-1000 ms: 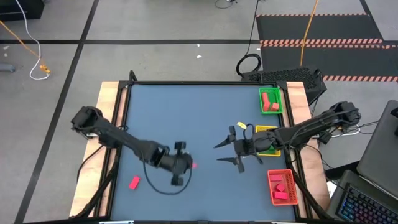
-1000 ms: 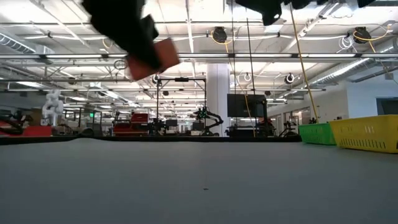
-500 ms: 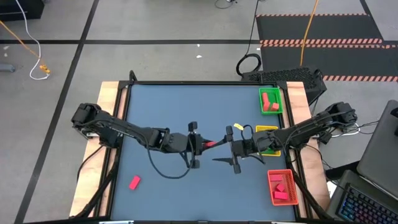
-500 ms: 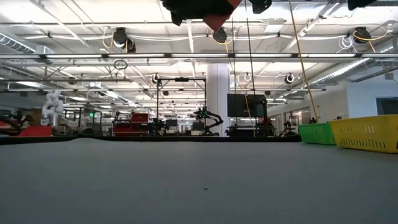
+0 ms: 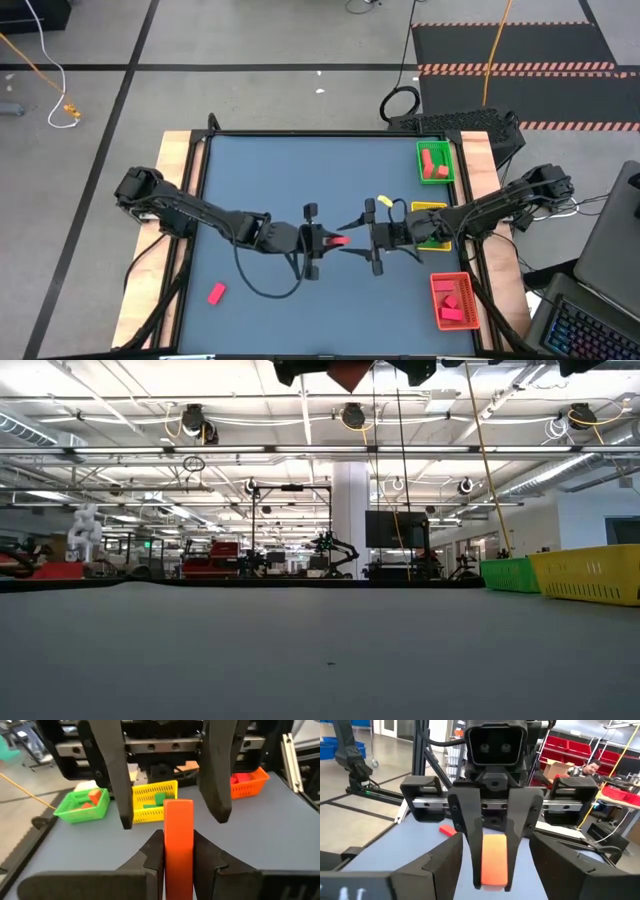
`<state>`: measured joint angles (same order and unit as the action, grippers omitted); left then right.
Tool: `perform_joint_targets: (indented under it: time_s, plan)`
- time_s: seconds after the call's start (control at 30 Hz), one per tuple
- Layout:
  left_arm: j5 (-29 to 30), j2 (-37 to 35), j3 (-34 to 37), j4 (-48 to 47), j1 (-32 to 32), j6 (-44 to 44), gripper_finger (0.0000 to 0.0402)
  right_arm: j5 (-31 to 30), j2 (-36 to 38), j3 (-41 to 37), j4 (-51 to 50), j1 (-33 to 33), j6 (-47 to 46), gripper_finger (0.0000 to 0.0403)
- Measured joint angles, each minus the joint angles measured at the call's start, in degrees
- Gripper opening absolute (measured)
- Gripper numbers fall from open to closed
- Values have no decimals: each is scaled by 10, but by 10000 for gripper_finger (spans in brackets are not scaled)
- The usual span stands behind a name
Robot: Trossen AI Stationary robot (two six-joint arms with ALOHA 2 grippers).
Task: Sort & place blocks by color
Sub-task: Put orange block into the green basket
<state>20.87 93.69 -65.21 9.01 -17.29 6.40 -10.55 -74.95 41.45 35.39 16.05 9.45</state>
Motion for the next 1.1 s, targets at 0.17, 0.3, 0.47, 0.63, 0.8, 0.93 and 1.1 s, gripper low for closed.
perform_joint_targets:
  time_s: [0.17, 0.3, 0.47, 0.63, 0.8, 0.93, 1.1]
  plan:
    - [13, 0, 0, 22, -1, 8, 60, 0, 0, 0, 6, 0, 2, 222]
    - [13, 0, 0, 31, 0, 9, 60, 0, 0, 0, 8, 0, 16, 198]
    - [17, 0, 0, 33, 0, 11, 60, 0, -2, 0, 8, 0, 33, 128]
    - [22, 0, 1, 38, 1, 24, 61, -1, -4, 0, 4, -6, 38, 48]
    - [23, 0, 1, 32, 1, 34, 93, -22, -5, 1, 1, -5, 58, 47]
    - [81, 0, 0, -11, 1, 25, 146, -61, -7, 0, -12, -6, 69, 47]
    - [153, 0, 0, -90, -1, 7, 214, -88, -7, 0, -35, -8, 64, 47]
